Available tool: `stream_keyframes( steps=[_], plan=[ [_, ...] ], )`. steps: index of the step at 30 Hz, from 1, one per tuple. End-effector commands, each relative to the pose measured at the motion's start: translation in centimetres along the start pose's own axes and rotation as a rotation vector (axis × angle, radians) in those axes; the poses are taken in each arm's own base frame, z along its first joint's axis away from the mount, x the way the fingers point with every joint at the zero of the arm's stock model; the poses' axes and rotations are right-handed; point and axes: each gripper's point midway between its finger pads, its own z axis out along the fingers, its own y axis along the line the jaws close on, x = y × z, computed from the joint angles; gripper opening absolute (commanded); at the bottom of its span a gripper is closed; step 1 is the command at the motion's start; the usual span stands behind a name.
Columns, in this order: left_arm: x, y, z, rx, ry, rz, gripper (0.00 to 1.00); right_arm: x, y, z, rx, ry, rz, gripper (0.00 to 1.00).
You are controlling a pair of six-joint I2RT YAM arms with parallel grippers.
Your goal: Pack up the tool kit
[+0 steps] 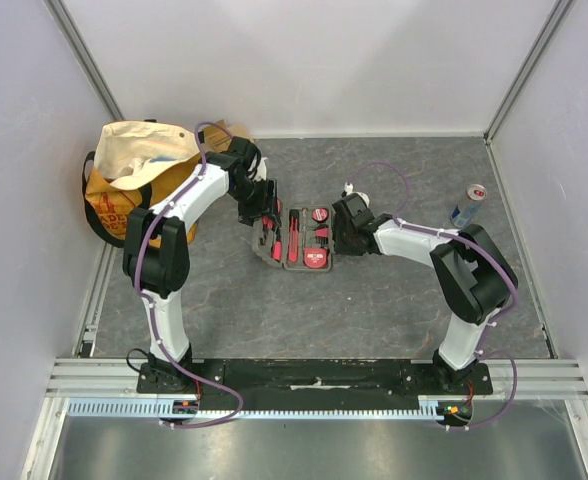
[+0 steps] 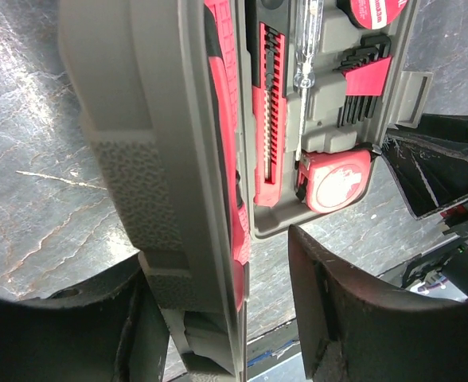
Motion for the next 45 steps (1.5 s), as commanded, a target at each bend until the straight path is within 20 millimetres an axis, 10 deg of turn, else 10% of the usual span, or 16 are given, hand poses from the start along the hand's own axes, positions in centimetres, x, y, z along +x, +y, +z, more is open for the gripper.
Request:
stream_keyframes(
  steps=[1, 24, 32, 45],
  plan=[
    [-1.2, -3.5, -3.3, 0.111, -0.075, 0.084, 0.62, -0.2, 1.3, 0.5, -0.049, 0.009, 0.003, 0.46],
    [0.0, -11.0, -3.6, 0.339, -0.086, 0.053, 0.63, 0.1, -1.1, 0.6, 0.074, 0.000, 0.036, 0.49],
    [-0.4, -7.4, -2.0, 0.159, -0.149, 0.021, 0.63, -1.0, -5.1, -2.5, 0.206, -0.080, 0.096, 0.52],
    [3.9, -0.4, 5.6, -0.077, 0.036, -0.080, 0.60, -7.5, 4.1, -5.2, -0.156, -0.123, 0.084, 0.91]
  ],
)
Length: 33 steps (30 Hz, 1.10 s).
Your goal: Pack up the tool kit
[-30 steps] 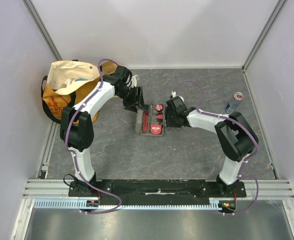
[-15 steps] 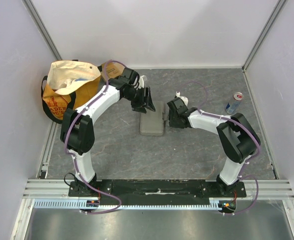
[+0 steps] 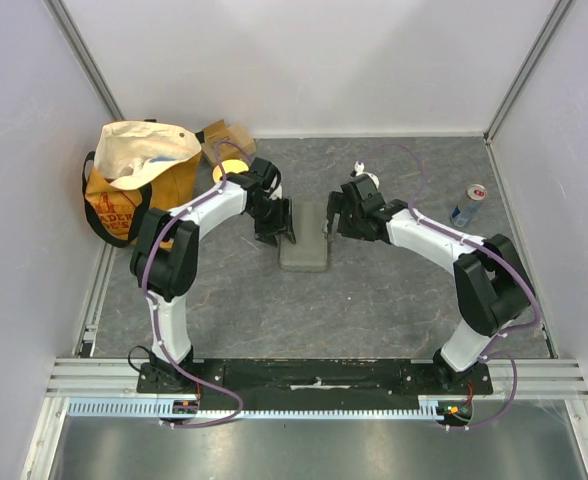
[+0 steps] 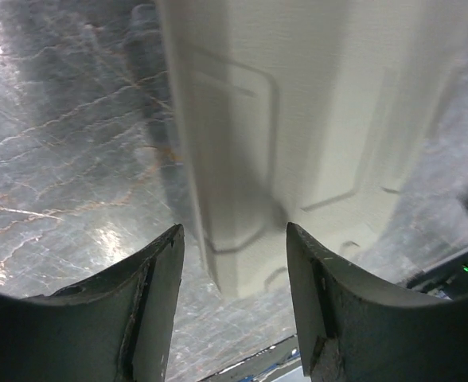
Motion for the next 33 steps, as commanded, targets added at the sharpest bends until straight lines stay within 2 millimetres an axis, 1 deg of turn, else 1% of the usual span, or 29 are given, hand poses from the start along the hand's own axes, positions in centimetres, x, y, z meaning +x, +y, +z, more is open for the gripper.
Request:
stream_keyframes(
  steps=[1, 2, 6, 8, 12, 15, 19, 21, 24, 26, 33],
  plan=[
    [1.2, 2.6, 1.9, -0.100, 0.042, -0.058, 0.59, -2.9, 4.5, -0.5, -0.155, -0.027, 0.002, 0.91],
    [1.5, 2.8, 2.2, -0.107, 0.051, -0.059, 0.58, -2.7, 4.5, -0.1, -0.146, -0.014, 0.000, 0.91],
    [2.4, 3.9, 2.9, -0.144, 0.075, -0.065, 0.56, -1.5, 4.2, 1.8, -0.112, 0.053, -0.016, 0.84],
    [2.8, 4.3, 3.3, -0.163, 0.086, -0.063, 0.54, -1.1, 3.8, 2.3, -0.097, 0.069, -0.020, 0.80],
    [3.5, 4.7, 3.9, -0.180, 0.106, -0.057, 0.52, -0.2, 3.0, 3.1, -0.063, 0.094, -0.029, 0.78],
    [3.8, 4.6, 4.3, -0.182, 0.119, -0.049, 0.50, 0.4, 2.8, 3.9, -0.056, 0.114, -0.040, 0.75],
    [3.7, 4.3, 4.5, -0.166, 0.124, -0.039, 0.49, 1.4, 2.9, 4.9, -0.067, 0.146, -0.039, 0.60],
    [3.8, 4.1, 4.6, -0.156, 0.131, -0.032, 0.48, 2.2, 3.4, 5.1, -0.099, 0.182, -0.033, 0.51],
    [3.6, 3.6, 4.6, -0.130, 0.133, -0.019, 0.47, 2.9, 3.3, 5.4, -0.099, 0.202, -0.023, 0.40],
    [3.6, 3.3, 4.7, -0.107, 0.136, -0.014, 0.46, 3.0, 3.4, 5.6, -0.100, 0.210, -0.016, 0.36],
    [3.4, 1.6, 5.2, -0.022, 0.143, 0.010, 0.44, 4.7, 3.3, 6.3, -0.103, 0.265, 0.002, 0.23]
  ],
)
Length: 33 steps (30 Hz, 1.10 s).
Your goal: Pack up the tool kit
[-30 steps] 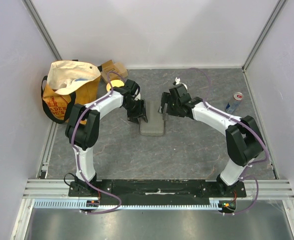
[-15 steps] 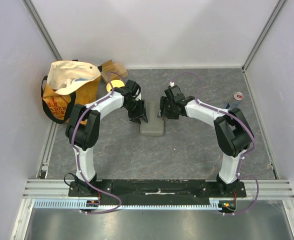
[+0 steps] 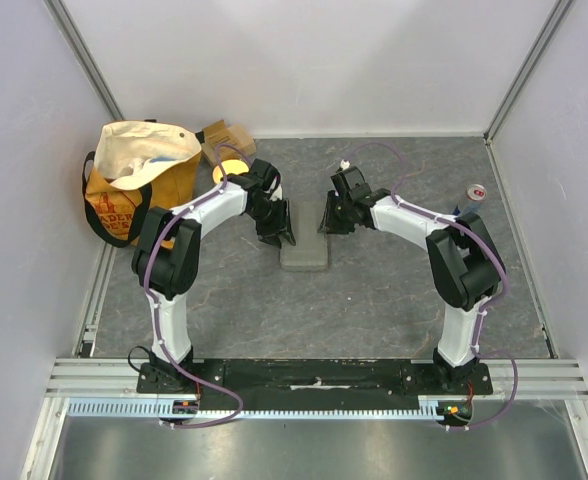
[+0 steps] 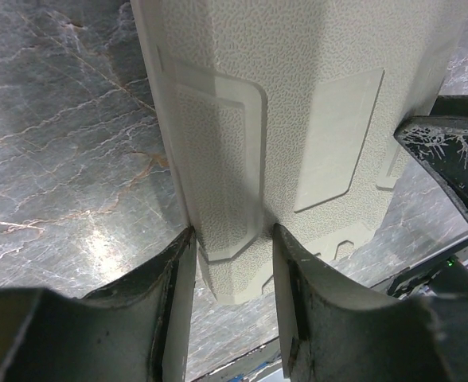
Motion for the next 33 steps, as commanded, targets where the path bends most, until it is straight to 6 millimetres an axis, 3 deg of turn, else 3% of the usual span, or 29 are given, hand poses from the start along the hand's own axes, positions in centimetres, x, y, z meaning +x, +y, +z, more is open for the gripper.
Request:
stream_keyframes(
  steps=[1, 5, 8, 11, 14, 17, 19, 22, 25, 26, 30, 33],
  plan=[
    [2.1, 1.1, 3.5, -0.026, 0.093, 0.045, 0.43, 4.5, -1.5, 2.8, 0.046, 0.136, -0.003, 0.22],
    [1.5, 0.9, 3.1, -0.034, 0.066, 0.048, 0.43, 4.1, -1.5, 2.6, 0.053, 0.122, -0.006, 0.19],
    [0.2, 0.8, 1.8, -0.063, 0.006, 0.059, 0.43, 2.0, -1.4, 1.7, 0.083, 0.059, -0.017, 0.21],
    [-2.5, 0.3, -1.0, -0.101, -0.113, 0.063, 0.44, -1.8, -1.0, -0.2, 0.130, -0.051, -0.047, 0.28],
    [-5.7, 0.4, -5.0, -0.142, -0.259, 0.047, 0.49, -6.4, -1.5, -3.1, 0.209, -0.144, -0.089, 0.37],
    [-7.6, 0.2, -9.5, -0.153, -0.389, 0.042, 0.56, -10.3, -1.7, -7.0, 0.244, -0.248, -0.111, 0.50],
    [-8.2, 0.1, -12.5, -0.157, -0.464, 0.050, 0.62, -11.8, -2.3, -9.5, 0.265, -0.305, -0.108, 0.63],
    [-8.2, 0.3, -16.7, -0.177, -0.568, 0.065, 0.68, -13.3, -3.7, -13.1, 0.293, -0.376, -0.089, 0.71],
    [-7.6, 0.9, -20.6, -0.203, -0.672, 0.080, 0.75, -13.9, -5.2, -17.5, 0.339, -0.472, -0.063, 0.73],
    [-7.2, 0.7, -22.9, -0.204, -0.735, 0.094, 0.75, -14.1, -6.0, -19.4, 0.364, -0.517, -0.052, 0.74],
    [-5.1, 1.6, -28.9, -0.255, -0.929, 0.134, 0.76, -14.2, -8.9, -27.6, 0.484, -0.726, 0.001, 0.78],
    [-3.1, 1.7, -32.5, -0.250, -1.049, 0.166, 0.75, -13.3, -10.2, -33.6, 0.520, -0.870, 0.032, 0.81]
  ],
)
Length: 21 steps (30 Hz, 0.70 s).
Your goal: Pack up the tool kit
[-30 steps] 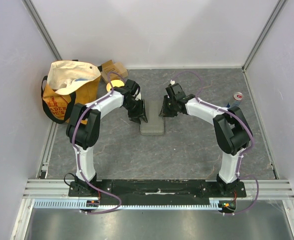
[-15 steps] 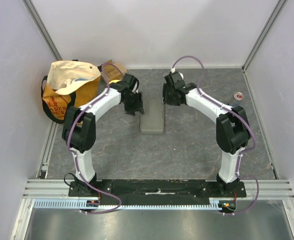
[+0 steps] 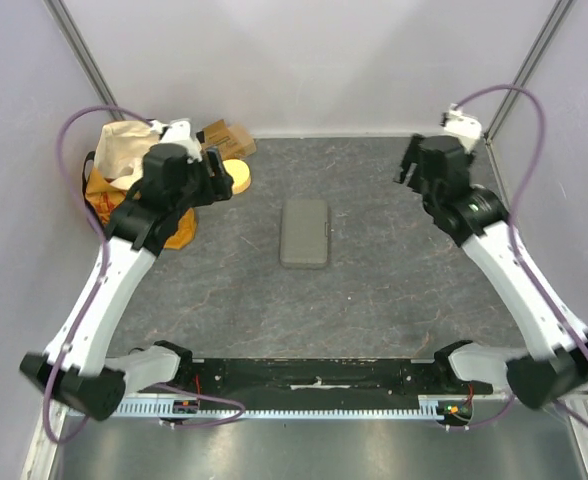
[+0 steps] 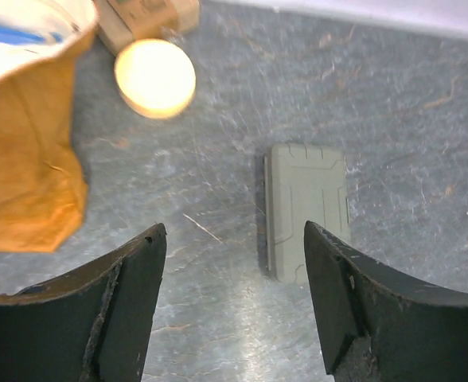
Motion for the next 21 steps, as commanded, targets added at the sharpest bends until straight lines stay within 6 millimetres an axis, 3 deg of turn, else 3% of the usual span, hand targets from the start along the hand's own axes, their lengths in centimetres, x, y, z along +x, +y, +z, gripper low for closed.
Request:
stream_keyframes(
  steps=[1, 4, 7, 11, 17, 21],
  plan=[
    [-2.6, 2.2, -5.1, -0.041, -0.209, 0.072, 0.75, -4.7, -6.7, -6.4, 0.166, -0.236, 0.045, 0.82],
    [-3.0, 2.0, -8.6, 0.021, -0.305, 0.062, 0.76, -6.4, -9.2, -10.6, 0.161, -0.334, 0.095, 0.84],
    [-2.9, 1.5, -11.2, 0.095, -0.363, 0.079, 0.86, -7.4, -10.4, -13.4, 0.137, -0.392, 0.127, 0.85],
    [-2.7, 1.9, -13.9, 0.107, -0.399, 0.081, 0.89, -8.7, -11.8, -16.5, 0.121, -0.449, 0.171, 0.87],
    [-3.3, 2.6, -17.6, 0.106, -0.440, 0.075, 0.90, -10.6, -13.4, -20.1, 0.116, -0.508, 0.194, 0.88],
    [-3.4, 2.9, -19.3, 0.106, -0.467, 0.060, 0.91, -11.2, -13.6, -21.2, 0.095, -0.530, 0.215, 0.88]
  ],
)
